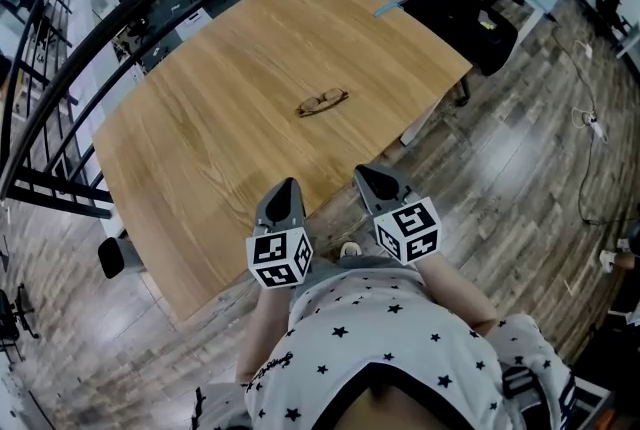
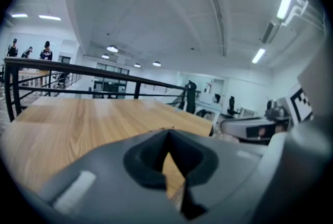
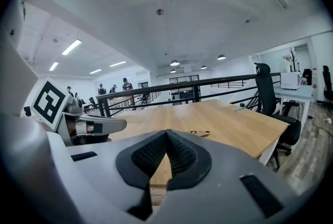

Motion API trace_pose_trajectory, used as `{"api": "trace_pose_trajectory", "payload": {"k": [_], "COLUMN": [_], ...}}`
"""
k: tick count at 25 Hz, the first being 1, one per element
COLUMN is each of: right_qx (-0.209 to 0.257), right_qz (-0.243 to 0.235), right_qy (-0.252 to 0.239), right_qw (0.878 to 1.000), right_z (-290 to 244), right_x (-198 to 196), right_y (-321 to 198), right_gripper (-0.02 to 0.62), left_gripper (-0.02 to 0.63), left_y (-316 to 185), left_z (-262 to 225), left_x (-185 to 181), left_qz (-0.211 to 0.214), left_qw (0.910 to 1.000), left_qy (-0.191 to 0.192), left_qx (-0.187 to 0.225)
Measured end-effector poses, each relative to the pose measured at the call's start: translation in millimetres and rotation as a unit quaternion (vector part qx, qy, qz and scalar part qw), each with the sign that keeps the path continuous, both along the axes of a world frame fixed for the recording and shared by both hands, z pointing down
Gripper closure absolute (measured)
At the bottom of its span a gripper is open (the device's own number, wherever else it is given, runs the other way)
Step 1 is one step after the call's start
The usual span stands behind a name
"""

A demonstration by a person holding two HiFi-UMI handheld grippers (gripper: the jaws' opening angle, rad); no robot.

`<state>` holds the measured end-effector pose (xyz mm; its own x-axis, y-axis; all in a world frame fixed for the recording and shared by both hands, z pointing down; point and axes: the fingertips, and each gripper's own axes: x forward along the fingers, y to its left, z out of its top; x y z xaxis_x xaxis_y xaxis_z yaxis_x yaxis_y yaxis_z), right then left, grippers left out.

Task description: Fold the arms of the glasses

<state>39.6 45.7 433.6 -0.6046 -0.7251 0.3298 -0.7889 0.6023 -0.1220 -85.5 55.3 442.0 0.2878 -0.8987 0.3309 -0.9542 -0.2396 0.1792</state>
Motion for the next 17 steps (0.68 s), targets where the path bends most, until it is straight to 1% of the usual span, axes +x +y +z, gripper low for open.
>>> {"api": "trace_pose_trajectory", "payload": {"k": [3, 17], "right_qx": [0.002, 0.014], "right_qz": [0.003, 0.005], "right_qy": [0.001, -0.007], "right_qw": [1.000, 1.000], "right_z": [1, -7], "right_x": [0, -3], "right_y": [-1, -8], "right_gripper": [0.580, 0.580], "left_gripper": [0.600, 0.599], "left_y": [0, -2], "left_z": [0, -6], "left_x": [2, 12], "left_qz": [0.004, 0.023], "left_qw": [1.0000, 0.9997], "left_qy": [-0.006, -0.009], "left_qx": [0.003, 0.009]}}
